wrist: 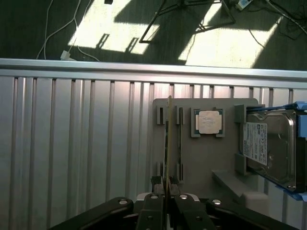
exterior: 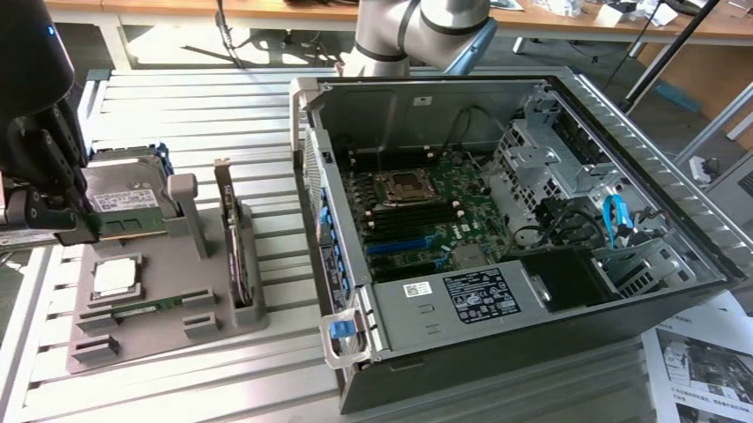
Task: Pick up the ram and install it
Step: 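Pick up the ram and move it above insertion slot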
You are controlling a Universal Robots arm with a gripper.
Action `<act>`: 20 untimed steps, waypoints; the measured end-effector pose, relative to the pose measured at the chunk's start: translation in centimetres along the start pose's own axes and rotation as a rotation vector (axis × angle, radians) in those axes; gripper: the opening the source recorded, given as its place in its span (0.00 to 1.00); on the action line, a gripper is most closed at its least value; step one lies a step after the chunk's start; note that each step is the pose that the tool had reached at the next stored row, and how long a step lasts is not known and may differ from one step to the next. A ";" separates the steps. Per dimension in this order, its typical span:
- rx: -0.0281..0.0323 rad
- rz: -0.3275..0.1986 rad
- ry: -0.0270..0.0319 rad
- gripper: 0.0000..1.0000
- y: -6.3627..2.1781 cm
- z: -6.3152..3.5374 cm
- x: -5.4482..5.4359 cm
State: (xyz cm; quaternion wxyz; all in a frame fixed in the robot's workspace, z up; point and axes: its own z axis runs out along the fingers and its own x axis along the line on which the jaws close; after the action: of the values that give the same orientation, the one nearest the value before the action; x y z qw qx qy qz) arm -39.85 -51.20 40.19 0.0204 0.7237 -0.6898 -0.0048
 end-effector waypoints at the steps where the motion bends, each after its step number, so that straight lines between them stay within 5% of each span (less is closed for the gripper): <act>1: 0.0000 0.000 0.0000 0.15 0.00 0.00 0.0; 8: -0.0002 0.000 0.0002 0.15 -0.22 -0.02 0.0; 20: 0.0000 0.000 0.0000 0.15 -2.90 -0.10 0.1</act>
State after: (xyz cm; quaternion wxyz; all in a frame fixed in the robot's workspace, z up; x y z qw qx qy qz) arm -36.94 -51.20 40.20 0.0204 0.7237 -0.6898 -0.0047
